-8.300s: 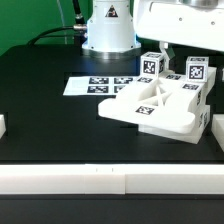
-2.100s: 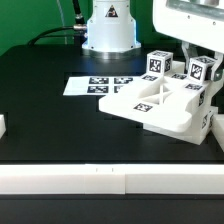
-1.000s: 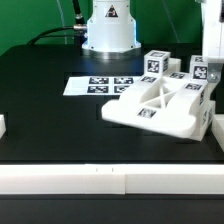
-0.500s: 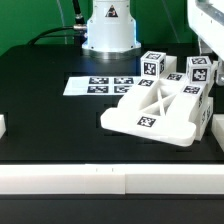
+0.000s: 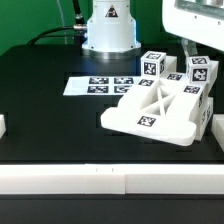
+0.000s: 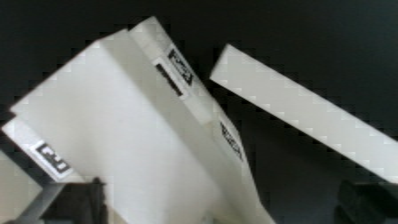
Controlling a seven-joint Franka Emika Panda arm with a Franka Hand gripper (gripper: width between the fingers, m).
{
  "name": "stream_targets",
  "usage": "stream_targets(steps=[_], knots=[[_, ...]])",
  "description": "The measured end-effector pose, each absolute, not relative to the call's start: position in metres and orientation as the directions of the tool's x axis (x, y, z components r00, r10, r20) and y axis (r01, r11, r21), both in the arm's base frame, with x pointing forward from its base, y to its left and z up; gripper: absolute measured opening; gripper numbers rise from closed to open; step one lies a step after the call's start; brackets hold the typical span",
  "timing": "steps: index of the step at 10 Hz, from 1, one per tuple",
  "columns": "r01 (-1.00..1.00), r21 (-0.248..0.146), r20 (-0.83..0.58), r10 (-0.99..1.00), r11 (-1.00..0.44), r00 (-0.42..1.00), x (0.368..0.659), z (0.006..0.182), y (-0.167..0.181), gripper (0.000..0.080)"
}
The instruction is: Assemble chair
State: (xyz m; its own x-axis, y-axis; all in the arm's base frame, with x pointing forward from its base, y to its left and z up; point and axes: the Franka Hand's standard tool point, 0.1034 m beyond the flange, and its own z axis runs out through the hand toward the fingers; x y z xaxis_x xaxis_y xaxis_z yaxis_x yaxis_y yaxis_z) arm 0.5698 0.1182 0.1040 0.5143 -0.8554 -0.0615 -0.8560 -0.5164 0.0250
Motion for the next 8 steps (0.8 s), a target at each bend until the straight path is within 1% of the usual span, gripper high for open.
stream_targets(steps=[3,4,6,8], knots=[[-0.693,0.015,-0.066,-0.692,-0.721,0.719,0.57,0.105,0.115,0.0648],[-0.604,0.004,-0.065,-0.603,-0.797,0.795,0.571,0.107,0.112,0.0648],[-0.456,-0.008,-0.064,-0.455,-0.89,0.888,0.572,0.107,0.108,0.0648],[-0.335,-0.016,-0.062,-0.333,-0.942,0.941,0.572,0.107,0.104,0.0648]])
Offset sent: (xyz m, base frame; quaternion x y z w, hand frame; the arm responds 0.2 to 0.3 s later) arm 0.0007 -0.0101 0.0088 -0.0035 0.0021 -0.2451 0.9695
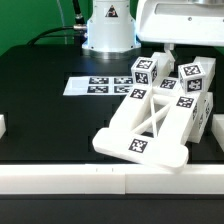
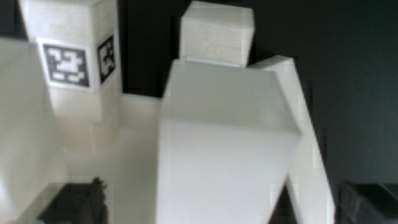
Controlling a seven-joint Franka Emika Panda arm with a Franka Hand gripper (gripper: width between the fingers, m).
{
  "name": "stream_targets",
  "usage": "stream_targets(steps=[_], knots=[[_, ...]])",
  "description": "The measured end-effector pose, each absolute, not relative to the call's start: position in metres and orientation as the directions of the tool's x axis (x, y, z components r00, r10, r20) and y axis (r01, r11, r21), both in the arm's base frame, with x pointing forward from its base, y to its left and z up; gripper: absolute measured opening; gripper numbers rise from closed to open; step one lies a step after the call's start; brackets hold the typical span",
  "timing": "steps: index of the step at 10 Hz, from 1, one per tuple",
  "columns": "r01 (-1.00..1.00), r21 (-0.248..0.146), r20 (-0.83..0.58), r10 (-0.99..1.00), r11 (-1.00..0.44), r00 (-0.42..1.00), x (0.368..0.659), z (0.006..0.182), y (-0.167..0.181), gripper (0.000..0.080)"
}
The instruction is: Assemble chair
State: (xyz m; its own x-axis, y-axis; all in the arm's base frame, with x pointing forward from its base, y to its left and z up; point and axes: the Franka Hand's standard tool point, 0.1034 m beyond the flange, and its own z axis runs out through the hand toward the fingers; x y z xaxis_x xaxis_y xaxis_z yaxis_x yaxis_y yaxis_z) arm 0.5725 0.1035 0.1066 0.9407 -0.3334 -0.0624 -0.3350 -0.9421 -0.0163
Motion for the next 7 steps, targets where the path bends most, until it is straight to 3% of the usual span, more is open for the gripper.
stream_targets(steps=[2,7], knots=[[-0.312,-0.023,-0.059,-0.31,-0.95,0.949,0.574,0.111,0.1,0.0648],[-0.323,-0.057,-0.058,-0.32,-0.945,0.946,0.557,0.141,0.085,0.0648]])
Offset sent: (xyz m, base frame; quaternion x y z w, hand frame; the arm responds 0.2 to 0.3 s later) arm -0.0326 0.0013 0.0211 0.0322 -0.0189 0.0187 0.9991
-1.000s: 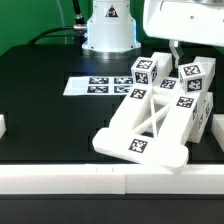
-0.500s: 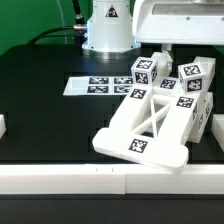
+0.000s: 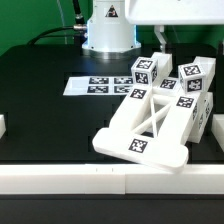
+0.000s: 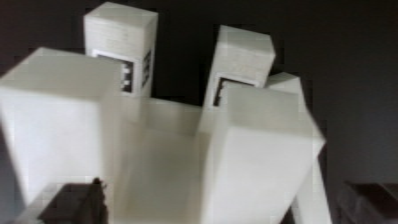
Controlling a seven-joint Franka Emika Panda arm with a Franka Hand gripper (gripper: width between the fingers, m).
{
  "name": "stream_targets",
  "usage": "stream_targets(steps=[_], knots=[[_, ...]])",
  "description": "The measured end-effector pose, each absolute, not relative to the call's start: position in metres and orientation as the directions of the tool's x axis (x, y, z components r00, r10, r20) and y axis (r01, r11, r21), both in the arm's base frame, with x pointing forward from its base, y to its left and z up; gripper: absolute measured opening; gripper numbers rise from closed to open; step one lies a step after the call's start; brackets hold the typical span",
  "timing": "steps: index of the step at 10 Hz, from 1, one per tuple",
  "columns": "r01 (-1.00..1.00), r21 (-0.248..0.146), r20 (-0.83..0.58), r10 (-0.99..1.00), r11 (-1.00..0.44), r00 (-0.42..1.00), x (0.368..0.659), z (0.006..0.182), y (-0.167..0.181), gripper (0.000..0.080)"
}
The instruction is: Assemble chair
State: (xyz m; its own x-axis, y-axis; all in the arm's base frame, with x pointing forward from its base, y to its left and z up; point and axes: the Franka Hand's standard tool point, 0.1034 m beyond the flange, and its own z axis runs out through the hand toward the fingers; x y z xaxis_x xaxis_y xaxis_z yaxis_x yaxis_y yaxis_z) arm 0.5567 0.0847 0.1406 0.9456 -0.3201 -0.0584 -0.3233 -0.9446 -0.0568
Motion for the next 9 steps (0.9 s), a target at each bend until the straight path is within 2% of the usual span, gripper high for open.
stream_targets(steps=[4,5,6,7,9], knots=[[-0.332,-0.055,-0.058,-0.329,-0.942,0.943,0.553,0.138,0.081,0.0648],[-0.332,-0.047,-0.061,-0.329,-0.942,0.942,0.554,0.132,0.08,0.0648],[-0.327,-0.023,-0.057,-0.326,-0.945,0.944,0.568,0.111,0.083,0.0648],[-0.321,-0.011,-0.047,-0.32,-0.947,0.946,0.578,0.105,0.082,0.0648],[-0.321,-0.011,-0.047,-0.32,-0.947,0.946,0.578,0.105,0.082,0.0648]])
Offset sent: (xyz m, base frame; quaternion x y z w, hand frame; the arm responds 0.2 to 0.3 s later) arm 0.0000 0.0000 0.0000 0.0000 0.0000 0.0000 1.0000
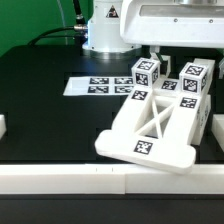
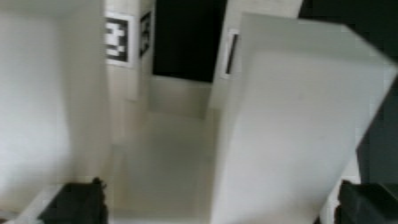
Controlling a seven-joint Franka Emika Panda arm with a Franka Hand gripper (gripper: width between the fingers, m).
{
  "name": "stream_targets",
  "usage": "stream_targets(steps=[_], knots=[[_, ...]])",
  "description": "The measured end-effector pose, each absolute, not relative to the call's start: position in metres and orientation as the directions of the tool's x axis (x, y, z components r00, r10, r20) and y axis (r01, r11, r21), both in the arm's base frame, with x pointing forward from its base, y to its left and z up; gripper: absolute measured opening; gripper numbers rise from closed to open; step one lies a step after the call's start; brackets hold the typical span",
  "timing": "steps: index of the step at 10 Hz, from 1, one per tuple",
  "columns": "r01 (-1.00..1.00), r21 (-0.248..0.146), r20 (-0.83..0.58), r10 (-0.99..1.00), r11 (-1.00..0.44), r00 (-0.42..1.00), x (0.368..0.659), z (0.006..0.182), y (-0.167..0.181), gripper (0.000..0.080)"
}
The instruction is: Assemble chair
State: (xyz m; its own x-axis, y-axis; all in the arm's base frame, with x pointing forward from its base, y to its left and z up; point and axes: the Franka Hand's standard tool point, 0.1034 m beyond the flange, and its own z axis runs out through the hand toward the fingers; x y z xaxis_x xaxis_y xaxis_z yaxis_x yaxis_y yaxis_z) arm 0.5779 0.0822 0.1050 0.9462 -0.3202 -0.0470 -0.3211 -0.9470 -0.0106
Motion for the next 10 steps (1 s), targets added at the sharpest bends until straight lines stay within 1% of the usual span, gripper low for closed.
stream_targets(steps=[8,9,10], knots=[[-0.321,-0.011,-0.047,-0.32,-0.947,0.946,0.5779,0.105,0.0822,0.0648],[-0.32,-0.012,-0.04,-0.32,-0.947,0.947,0.5803,0.1072,0.0816,0.0648],[-0.324,-0.019,-0.046,-0.323,-0.946,0.945,0.5762,0.1134,0.0811,0.0648]])
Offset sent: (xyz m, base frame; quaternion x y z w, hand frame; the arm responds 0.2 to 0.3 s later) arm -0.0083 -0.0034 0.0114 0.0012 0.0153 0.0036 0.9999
